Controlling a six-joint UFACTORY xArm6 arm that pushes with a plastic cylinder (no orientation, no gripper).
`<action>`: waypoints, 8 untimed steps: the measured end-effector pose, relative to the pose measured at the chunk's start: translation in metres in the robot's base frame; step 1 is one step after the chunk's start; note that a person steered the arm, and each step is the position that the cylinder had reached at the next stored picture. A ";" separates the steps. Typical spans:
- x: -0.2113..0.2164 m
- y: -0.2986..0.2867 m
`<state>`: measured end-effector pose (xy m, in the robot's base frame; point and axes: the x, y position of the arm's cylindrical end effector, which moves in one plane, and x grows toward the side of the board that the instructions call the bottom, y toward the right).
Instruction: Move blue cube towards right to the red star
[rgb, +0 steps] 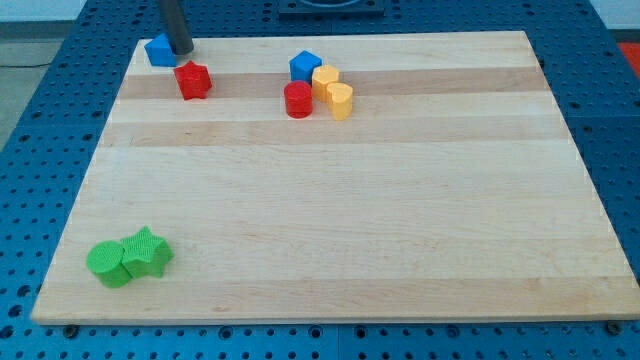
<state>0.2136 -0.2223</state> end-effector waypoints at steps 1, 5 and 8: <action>-0.003 0.064; 0.033 0.235; 0.085 0.146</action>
<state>0.2991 -0.0766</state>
